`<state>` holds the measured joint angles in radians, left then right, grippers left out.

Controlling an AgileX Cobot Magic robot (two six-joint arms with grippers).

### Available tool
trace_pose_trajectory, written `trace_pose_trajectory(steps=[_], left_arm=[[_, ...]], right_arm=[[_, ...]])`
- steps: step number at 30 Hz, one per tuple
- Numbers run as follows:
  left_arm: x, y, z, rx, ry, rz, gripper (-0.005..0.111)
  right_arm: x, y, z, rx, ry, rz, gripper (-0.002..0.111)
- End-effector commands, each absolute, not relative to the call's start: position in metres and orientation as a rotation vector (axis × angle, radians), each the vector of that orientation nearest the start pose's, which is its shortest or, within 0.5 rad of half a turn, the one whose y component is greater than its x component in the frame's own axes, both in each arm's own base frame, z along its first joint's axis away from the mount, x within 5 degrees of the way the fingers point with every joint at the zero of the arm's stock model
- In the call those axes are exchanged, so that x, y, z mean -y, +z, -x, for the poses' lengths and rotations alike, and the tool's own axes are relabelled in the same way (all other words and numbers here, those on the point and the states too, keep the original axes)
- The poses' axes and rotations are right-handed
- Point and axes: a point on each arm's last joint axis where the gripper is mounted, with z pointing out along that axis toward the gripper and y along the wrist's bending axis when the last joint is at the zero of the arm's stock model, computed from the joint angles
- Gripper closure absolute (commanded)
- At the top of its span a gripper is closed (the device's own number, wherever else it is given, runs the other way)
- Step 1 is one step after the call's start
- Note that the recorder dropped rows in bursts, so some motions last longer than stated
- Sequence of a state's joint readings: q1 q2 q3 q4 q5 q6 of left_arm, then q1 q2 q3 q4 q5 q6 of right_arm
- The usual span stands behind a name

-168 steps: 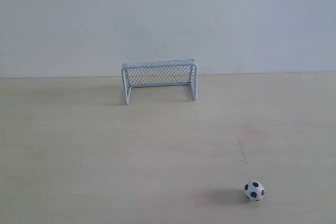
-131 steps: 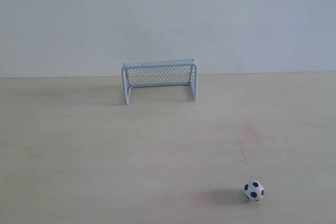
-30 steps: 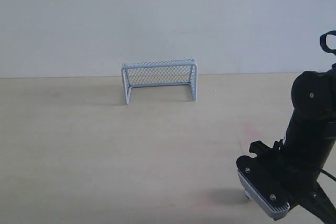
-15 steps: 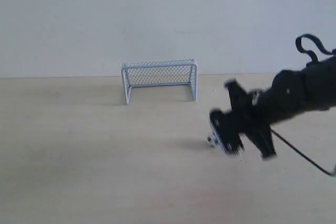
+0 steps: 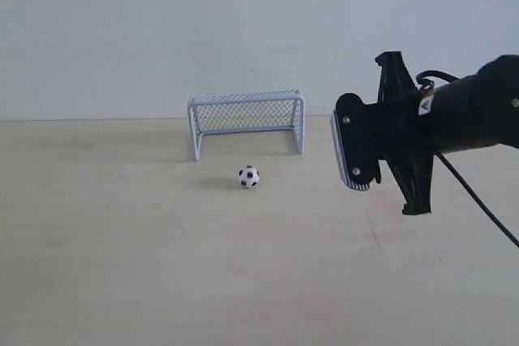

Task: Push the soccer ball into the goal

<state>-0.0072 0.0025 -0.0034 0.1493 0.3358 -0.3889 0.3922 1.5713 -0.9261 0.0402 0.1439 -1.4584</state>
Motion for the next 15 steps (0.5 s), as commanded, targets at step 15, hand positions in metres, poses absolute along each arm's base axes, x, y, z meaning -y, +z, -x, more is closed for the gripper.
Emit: trace_pose_trajectory(steps=[15], left_arm=[[-0.004,0.183,-0.054,-1.797,-0.126,0.249,0.102]], right_arm=[[-0.112,0.291,-0.180,-1.829,-0.023,1.373,0.109]])
